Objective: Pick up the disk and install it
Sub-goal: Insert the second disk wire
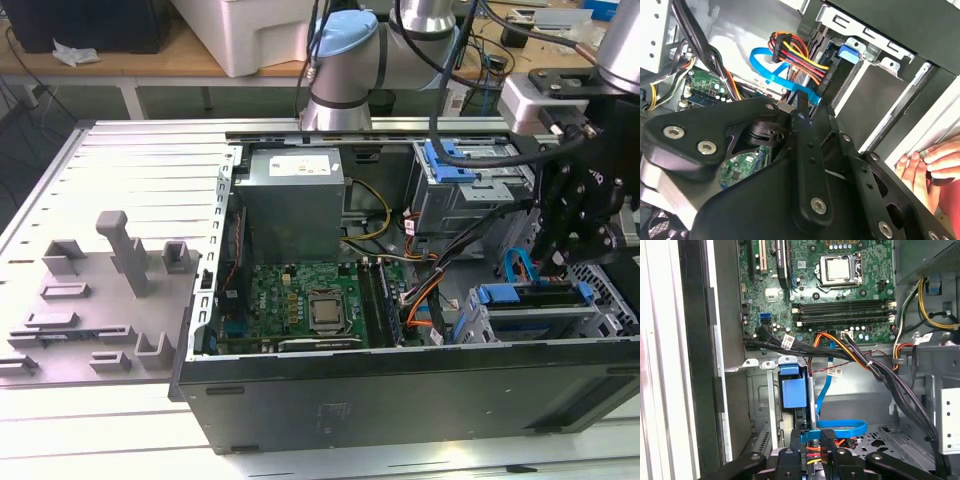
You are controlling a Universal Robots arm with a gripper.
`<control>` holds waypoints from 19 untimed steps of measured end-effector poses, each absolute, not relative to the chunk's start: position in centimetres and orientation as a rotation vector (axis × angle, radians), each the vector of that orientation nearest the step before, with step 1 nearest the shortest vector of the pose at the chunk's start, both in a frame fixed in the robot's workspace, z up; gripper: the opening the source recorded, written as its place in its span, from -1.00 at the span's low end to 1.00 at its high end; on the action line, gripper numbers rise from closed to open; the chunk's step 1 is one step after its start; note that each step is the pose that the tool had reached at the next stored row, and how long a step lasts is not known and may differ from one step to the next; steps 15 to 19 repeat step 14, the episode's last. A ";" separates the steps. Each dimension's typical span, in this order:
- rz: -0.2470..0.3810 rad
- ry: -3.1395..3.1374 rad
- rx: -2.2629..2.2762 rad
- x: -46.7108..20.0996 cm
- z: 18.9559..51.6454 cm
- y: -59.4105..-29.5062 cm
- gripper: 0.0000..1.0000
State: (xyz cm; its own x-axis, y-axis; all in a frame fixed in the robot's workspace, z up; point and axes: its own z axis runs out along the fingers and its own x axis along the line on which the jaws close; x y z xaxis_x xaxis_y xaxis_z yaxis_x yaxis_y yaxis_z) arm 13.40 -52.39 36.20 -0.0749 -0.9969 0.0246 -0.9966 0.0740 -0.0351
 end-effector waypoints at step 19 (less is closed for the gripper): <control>-0.101 2.284 -2.120 11.9 36.5 -51.0 -0.79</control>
